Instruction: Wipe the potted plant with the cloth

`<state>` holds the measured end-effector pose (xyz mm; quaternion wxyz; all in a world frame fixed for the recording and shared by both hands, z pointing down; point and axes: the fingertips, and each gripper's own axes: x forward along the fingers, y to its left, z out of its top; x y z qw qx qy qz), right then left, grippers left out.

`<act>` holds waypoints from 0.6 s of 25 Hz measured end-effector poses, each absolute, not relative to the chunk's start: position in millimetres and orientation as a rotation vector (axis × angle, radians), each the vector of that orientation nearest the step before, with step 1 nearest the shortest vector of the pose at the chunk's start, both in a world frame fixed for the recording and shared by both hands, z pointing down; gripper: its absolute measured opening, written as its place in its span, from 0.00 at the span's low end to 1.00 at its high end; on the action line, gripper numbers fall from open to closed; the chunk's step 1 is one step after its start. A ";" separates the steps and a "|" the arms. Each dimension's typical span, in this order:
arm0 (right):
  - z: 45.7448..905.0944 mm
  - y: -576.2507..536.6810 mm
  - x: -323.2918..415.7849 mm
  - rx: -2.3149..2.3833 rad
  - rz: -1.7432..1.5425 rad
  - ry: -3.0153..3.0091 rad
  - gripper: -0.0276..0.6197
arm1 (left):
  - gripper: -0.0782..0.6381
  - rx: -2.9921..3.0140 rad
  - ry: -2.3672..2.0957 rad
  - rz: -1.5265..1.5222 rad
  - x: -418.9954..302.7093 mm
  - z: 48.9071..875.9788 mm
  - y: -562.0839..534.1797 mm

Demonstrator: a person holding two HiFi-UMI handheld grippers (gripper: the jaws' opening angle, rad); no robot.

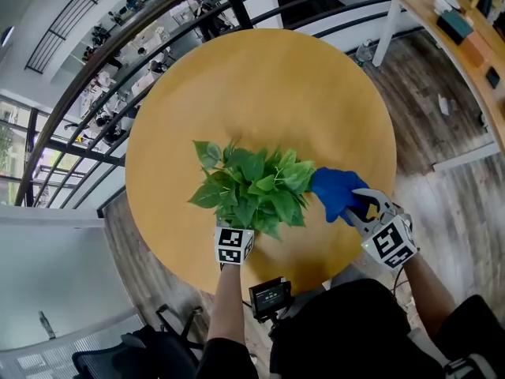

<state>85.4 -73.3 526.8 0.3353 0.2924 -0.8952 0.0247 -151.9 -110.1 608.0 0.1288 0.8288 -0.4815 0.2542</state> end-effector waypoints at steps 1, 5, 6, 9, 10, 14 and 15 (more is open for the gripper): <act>519.2 -75.9 89.1 0.795 0.098 -2.372 0.20 | 0.61 2.407 -1.400 0.739 -151.5 607.8 -110.0; 481.0 -80.3 104.1 0.871 0.204 -2.540 0.20 | 0.61 2.398 -1.401 0.743 -151.2 608.3 -109.0; 470.1 -81.7 107.5 0.884 0.229 -2.576 0.20 | 0.61 2.399 -1.402 0.743 -150.9 608.1 -109.5; 448.1 -86.7 113.3 0.925 0.247 -2.646 0.20 | 0.61 2.405 -1.401 0.738 -150.1 608.4 -110.5; 445.1 -86.9 113.6 0.927 0.239 -2.649 0.20 | 0.62 2.407 -1.399 0.737 -149.7 608.6 -110.3; 436.0 -83.2 108.4 0.899 0.189 -2.648 0.20 | 0.63 2.414 -1.396 0.742 -148.1 608.4 -111.2; 434.8 -82.3 106.3 0.886 0.171 -2.652 0.20 | 0.63 2.417 -1.396 0.748 -148.1 607.8 -113.0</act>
